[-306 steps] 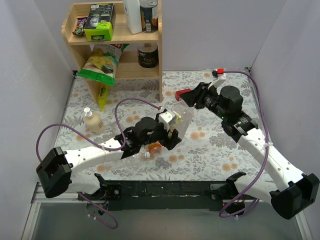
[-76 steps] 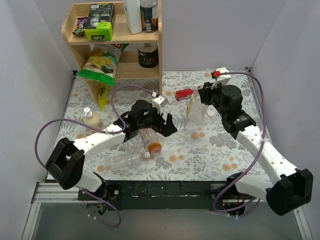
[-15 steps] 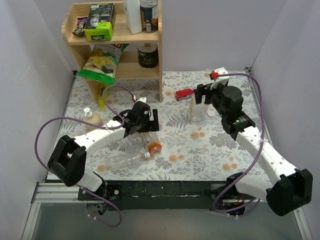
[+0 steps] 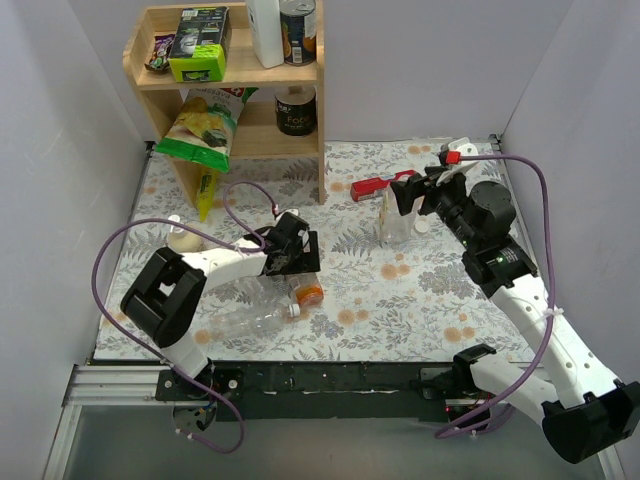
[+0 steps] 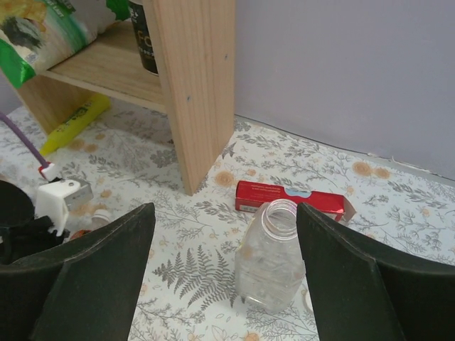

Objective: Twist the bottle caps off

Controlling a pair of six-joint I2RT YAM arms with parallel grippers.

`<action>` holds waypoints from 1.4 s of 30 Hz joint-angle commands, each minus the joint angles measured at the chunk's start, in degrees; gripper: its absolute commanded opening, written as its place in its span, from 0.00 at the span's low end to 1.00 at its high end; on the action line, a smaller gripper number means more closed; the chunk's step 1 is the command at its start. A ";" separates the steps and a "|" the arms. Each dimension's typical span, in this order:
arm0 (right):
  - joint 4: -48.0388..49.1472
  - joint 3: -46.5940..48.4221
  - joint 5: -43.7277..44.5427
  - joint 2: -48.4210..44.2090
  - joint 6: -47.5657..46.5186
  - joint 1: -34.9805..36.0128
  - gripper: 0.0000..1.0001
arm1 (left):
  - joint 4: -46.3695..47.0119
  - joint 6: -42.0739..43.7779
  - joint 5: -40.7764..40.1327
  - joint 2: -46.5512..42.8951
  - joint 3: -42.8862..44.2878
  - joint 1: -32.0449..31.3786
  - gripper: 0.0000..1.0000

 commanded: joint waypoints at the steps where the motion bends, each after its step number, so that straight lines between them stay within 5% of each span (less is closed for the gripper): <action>1: -1.31 1.97 -3.61 -3.03 1.77 0.03 0.86 | 4.17 2.69 1.75 2.30 1.39 0.12 0.91; 6: -4.55 2.41 -4.31 -4.53 3.00 0.03 0.84 | 7.59 5.15 2.63 2.40 2.10 -0.50 0.65; 11: -8.07 4.78 -6.68 -3.66 10.90 0.03 0.81 | 16.80 12.78 10.59 -4.01 1.74 -1.73 0.53; 17: -4.49 5.32 -14.50 -1.02 23.54 0.12 0.81 | 32.96 25.25 16.33 -18.33 -3.52 -4.36 0.52; 23: 3.95 3.20 -18.02 1.09 31.73 0.29 0.80 | 44.50 28.88 19.59 -28.35 -11.96 -5.59 0.51; 31: 15.82 0.30 -22.50 1.97 40.61 1.08 0.77 | 42.76 31.08 18.98 -30.39 -12.24 -8.41 0.50; 42: 14.86 2.24 -21.63 6.10 40.27 5.56 0.70 | 41.27 32.92 16.95 -31.97 -12.15 -9.20 0.50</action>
